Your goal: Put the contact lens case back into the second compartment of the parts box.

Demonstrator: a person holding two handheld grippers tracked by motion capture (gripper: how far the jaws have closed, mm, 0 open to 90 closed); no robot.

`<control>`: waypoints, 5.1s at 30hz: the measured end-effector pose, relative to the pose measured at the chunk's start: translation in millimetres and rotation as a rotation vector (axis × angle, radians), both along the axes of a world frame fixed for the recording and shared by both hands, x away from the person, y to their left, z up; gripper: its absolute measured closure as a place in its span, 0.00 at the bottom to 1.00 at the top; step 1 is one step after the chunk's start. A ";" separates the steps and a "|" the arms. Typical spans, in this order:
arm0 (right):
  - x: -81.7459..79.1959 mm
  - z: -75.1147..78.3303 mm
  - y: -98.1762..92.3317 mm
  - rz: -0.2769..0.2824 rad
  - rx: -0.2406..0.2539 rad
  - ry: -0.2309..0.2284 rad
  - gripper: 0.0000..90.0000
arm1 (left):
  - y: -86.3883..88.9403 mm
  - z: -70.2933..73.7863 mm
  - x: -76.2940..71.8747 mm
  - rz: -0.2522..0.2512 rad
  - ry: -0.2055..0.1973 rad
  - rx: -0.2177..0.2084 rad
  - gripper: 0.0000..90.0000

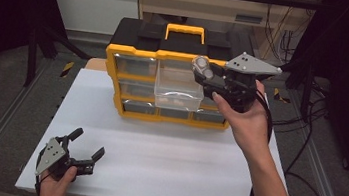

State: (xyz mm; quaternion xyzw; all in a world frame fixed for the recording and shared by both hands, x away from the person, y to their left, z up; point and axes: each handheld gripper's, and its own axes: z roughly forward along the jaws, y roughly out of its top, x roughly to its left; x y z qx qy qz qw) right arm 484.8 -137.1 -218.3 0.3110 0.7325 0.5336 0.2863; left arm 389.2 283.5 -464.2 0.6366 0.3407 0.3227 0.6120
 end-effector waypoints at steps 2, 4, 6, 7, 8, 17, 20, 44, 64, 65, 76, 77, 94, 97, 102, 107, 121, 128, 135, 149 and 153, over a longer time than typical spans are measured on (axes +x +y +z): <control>0.3 0.2 0.8 -0.001 -0.001 0.002 0.54 | 0.1 -0.1 -0.1 -0.001 0.000 0.000 0.00; 0.5 0.7 0.8 0.000 0.003 -0.002 0.54 | 0.0 -0.2 -0.1 -0.002 0.001 0.001 0.00; 0.4 0.9 1.5 0.000 0.002 -0.002 0.54 | -0.3 -0.2 0.1 -0.003 0.001 0.002 0.00; 0.7 0.9 2.3 0.000 0.002 -0.002 0.54 | -0.4 -0.2 0.1 -0.003 0.001 0.002 0.00; 0.7 1.0 3.1 0.002 -0.001 0.000 0.54 | -0.5 -0.2 0.1 -0.003 0.002 0.002 0.00; 0.6 0.7 9.8 0.015 -0.014 0.000 0.54 | -0.2 -0.6 0.4 -0.005 0.005 0.002 0.00; 0.9 0.2 11.0 0.017 -0.015 0.001 0.54 | -0.3 -0.6 0.4 -0.005 0.007 0.003 0.00; -0.6 -1.6 19.1 0.041 -0.032 0.012 0.54 | 0.6 -0.3 -0.1 -0.001 0.004 0.001 0.00; 0.2 -4.7 30.1 0.053 -0.051 0.021 0.54 | 0.3 -0.3 0.1 -0.003 0.005 0.003 0.00; 0.5 -4.8 30.4 0.053 -0.052 0.024 0.54 | 0.3 -0.4 0.0 -0.003 0.005 0.003 0.00; 1.3 -2.6 35.7 0.057 -0.066 0.030 0.54 | 0.0 -0.4 0.2 -0.004 0.005 0.003 0.00; 1.2 -2.4 36.2 0.059 -0.068 0.030 0.54 | 0.0 -0.4 0.2 -0.002 0.005 0.003 0.00; 2.9 -1.4 42.3 0.063 -0.082 0.042 0.54 | -0.6 -0.6 0.4 -0.004 0.007 0.005 0.00; 3.3 -0.3 43.7 0.061 -0.089 0.044 0.54 | -0.6 -0.6 0.4 -0.004 0.007 0.005 0.00; 4.7 2.5 46.6 0.070 -0.093 0.048 0.54 | -0.6 -0.6 0.4 -0.004 0.008 0.005 0.00; 6.5 3.1 48.8 0.062 -0.116 0.057 0.54 | -0.2 -0.6 0.4 -0.003 0.008 0.003 0.00; 2.8 5.5 47.3 0.072 -0.065 0.039 0.49 | -0.4 -0.6 0.4 -0.003 0.008 0.006 0.00; 3.0 3.9 48.2 0.056 -0.066 0.028 0.45 | 0.3 -0.6 0.2 -0.002 0.008 0.004 0.00; 4.4 2.6 46.4 0.014 -0.063 0.008 0.34 | 0.3 -0.6 0.2 -0.002 0.007 0.005 0.00; 5.4 0.7 34.6 -0.085 -0.007 -0.066 0.07 | -0.3 -0.3 -0.4 -0.003 0.005 0.012 0.00; 4.6 -0.1 31.1 -0.074 0.009 -0.080 0.04 | 0.4 -0.4 -0.5 0.000 0.006 0.011 0.00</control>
